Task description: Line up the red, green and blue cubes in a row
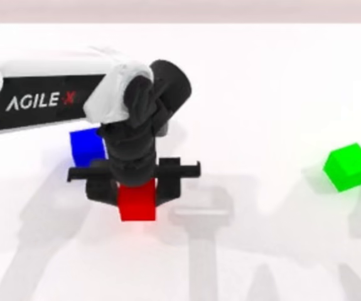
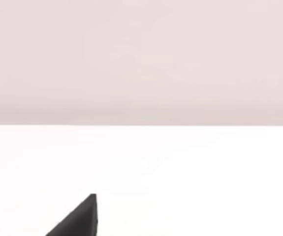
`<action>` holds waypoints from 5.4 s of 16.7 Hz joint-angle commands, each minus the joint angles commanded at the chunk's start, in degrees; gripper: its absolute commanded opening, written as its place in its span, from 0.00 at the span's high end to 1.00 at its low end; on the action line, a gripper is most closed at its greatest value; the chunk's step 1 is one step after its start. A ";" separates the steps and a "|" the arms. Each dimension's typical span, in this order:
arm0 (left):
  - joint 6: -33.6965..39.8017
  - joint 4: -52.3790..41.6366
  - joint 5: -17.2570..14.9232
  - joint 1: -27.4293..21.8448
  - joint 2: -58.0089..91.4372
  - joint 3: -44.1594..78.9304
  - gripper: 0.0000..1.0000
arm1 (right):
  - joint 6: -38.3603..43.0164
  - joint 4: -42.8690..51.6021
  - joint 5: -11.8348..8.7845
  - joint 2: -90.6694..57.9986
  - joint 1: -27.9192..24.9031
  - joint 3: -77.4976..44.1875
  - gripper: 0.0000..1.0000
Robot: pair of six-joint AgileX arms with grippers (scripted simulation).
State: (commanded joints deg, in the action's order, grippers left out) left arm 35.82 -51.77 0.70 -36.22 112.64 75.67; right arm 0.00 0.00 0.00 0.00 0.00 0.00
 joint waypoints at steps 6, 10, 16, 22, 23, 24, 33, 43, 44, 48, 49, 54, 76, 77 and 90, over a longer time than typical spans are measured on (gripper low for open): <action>-0.04 2.32 0.07 -0.06 0.82 -1.62 1.00 | 0.00 0.00 0.00 0.00 0.00 0.00 0.00; -0.04 2.32 0.07 -0.06 0.82 -1.62 0.70 | 0.00 0.00 0.00 0.00 0.00 0.00 0.00; -0.04 2.32 0.07 -0.06 0.82 -1.62 0.25 | 0.00 0.00 0.00 0.00 0.00 0.00 0.00; -0.04 2.32 0.07 -0.06 0.82 -1.62 0.00 | 0.00 0.00 0.00 0.00 0.00 0.00 0.00; -0.04 2.32 0.07 -0.06 0.82 -1.62 0.00 | 0.00 0.00 0.00 0.00 0.00 0.00 0.00; -0.04 2.32 0.07 -0.06 0.82 -1.62 0.00 | 0.00 0.00 0.00 0.00 0.00 0.00 0.00; 0.29 -4.44 0.05 0.34 -1.22 2.92 0.00 | 0.00 0.00 0.00 0.00 0.00 0.00 0.00; 0.26 -11.95 0.13 0.77 -4.64 7.41 0.00 | -0.05 0.41 0.01 -0.56 -0.06 -0.56 0.00; 0.21 -11.27 0.20 1.33 -5.81 6.36 0.00 | -0.17 1.27 0.03 -1.73 -0.19 -1.72 0.00; -0.36 -5.31 0.65 6.29 -16.59 -2.63 0.00 | -1.29 8.36 0.00 -12.27 -1.39 -11.80 0.00; -0.74 -3.09 0.76 8.09 -20.78 -5.96 0.00 | -1.69 10.75 -0.02 -16.17 -1.80 -15.21 0.00; -5.56 11.31 1.11 18.64 -48.54 -27.31 0.00 | -4.28 26.25 -0.07 -43.97 -4.36 -36.07 0.00; -35.82 51.77 -0.70 37.36 -112.64 -75.68 0.00 | -10.40 65.03 0.09 -113.92 -10.14 -89.01 0.00; -35.82 51.77 -0.70 37.36 -112.64 -75.68 0.00 | -10.43 64.85 0.09 -113.98 -10.17 -88.85 0.00; -35.82 51.77 -0.70 37.36 -112.64 -75.68 0.00 | -10.25 48.77 0.12 -119.78 -10.55 -78.56 0.00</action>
State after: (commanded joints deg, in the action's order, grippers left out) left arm 0.00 0.00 0.00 1.15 0.00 0.00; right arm -10.25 48.77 0.12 -119.78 -10.55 -78.56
